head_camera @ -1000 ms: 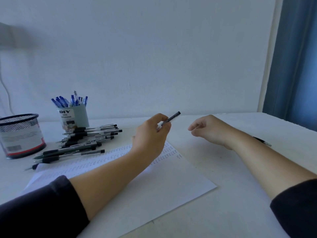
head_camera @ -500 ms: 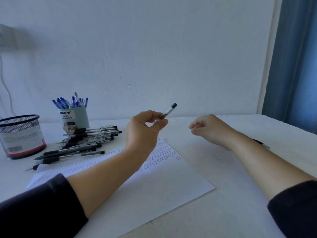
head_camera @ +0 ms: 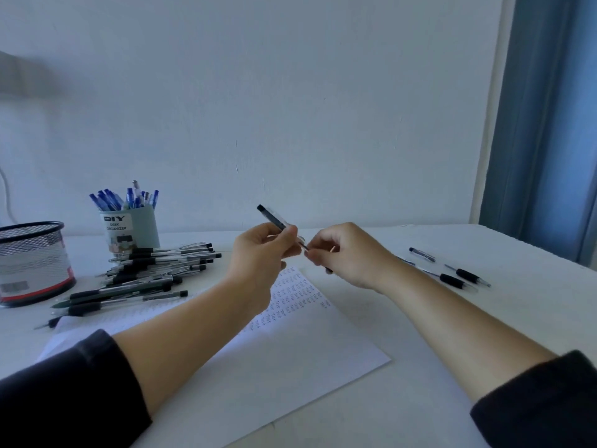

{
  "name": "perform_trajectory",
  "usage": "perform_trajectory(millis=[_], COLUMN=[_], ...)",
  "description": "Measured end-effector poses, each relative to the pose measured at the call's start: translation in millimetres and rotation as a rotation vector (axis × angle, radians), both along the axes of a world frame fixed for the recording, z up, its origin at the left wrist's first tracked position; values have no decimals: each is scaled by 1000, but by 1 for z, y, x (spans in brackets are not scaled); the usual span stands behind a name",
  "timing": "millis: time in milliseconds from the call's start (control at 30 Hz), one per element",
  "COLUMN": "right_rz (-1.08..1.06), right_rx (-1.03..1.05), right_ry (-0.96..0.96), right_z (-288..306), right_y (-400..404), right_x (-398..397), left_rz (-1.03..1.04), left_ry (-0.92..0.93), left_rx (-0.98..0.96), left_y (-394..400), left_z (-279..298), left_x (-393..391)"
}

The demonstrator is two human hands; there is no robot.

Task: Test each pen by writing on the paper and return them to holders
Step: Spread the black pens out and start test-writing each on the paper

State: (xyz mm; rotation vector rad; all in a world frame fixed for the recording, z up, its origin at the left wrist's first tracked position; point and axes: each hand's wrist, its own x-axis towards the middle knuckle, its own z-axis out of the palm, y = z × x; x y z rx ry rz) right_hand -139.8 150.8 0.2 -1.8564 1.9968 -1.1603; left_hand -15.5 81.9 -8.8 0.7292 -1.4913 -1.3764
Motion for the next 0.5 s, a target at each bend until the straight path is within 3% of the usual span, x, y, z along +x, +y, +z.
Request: perform_trajectory(millis=[133,300,500], right_rz=[-310,-693,-847], right_rx=[71,304,425], right_ry=[138,261,371], right_z=[5,-2,-4], right_y=[8,16,22], right_x=[-29,-60,-57], left_rz=[4,112,182], left_ry=[-224,-407,-401], left_rx=[-15,-147,-216], left_y=[-2,-18,-36], left_z=[2,10,31], left_x=[1,9,31])
